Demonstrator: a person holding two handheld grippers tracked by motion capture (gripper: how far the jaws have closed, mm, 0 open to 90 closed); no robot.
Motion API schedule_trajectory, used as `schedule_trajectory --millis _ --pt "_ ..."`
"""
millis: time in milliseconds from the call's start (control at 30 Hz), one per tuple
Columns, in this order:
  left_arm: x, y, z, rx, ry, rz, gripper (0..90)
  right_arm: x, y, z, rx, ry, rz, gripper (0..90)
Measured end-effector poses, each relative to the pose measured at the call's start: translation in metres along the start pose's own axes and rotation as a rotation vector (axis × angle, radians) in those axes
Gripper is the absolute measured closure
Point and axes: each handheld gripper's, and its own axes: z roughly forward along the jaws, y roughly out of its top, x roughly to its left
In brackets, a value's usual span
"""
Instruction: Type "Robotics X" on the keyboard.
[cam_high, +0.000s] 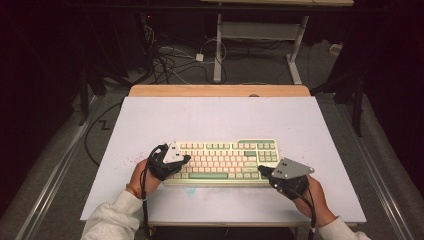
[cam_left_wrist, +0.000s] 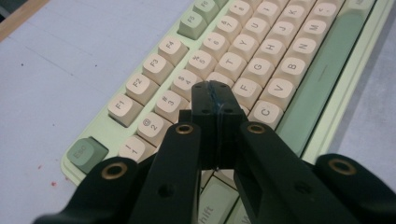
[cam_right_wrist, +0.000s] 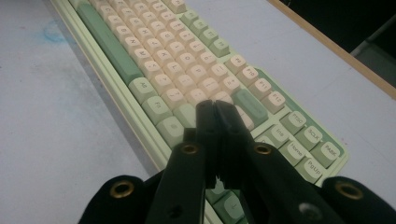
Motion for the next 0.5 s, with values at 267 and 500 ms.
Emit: schedule_trajectory --millis 267,500 --pt "-0.0007 0.0021 -0.0066 -0.025 0.015 0.009 87.7 -0.0002 -0.0001 -0.0003 -0.001 -0.003 0.003 89.4" --pt "-0.0025 0.0027 -0.0095 -0.035 0.015 0.016 87.6 -0.0005 -0.0001 -0.0005 -0.001 -0.004 0.002 89.4"
